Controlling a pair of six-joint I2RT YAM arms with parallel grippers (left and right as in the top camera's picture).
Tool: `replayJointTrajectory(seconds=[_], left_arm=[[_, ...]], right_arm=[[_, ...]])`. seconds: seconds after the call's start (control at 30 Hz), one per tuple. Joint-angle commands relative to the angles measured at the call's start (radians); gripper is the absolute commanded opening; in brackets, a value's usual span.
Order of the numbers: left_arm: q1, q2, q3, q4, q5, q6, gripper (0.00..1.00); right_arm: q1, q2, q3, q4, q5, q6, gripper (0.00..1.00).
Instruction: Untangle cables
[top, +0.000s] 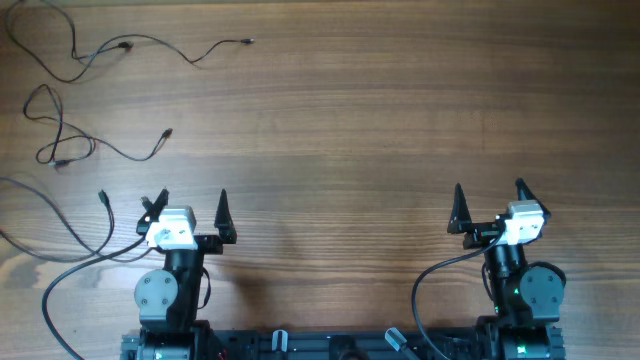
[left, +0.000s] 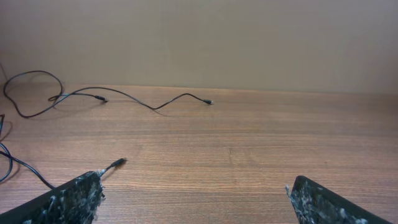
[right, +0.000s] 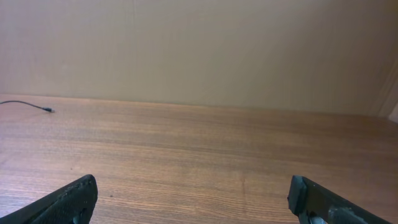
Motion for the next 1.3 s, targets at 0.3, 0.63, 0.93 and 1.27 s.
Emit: replayJointTrajectory(seconds=[0.3, 0.63, 0.93, 1.27], left_arm=[[-0.003, -0.007, -0.005, -0.003, 0.013, 0.019, 1.0], [-0.005, -0.007, -0.005, -0.004, 0.023, -0.095, 1.0], [-0.003, -0.007, -0.005, -0.005, 0.013, -0.08, 1.0], [-0.003, -0.007, -0.005, -0.003, 0.013, -0.08, 1.0]], right_arm=[[-0.004, -0.014, -0.003, 0.003, -0.002, 0.015, 1.0], [-0.004, -0.014, -0.003, 0.003, -0.002, 0.016, 1.0], [-0.004, -0.014, -0.003, 0.003, -0.002, 0.015, 1.0], [-0.004, -0.014, -0.003, 0.003, -0.002, 0.015, 1.0]])
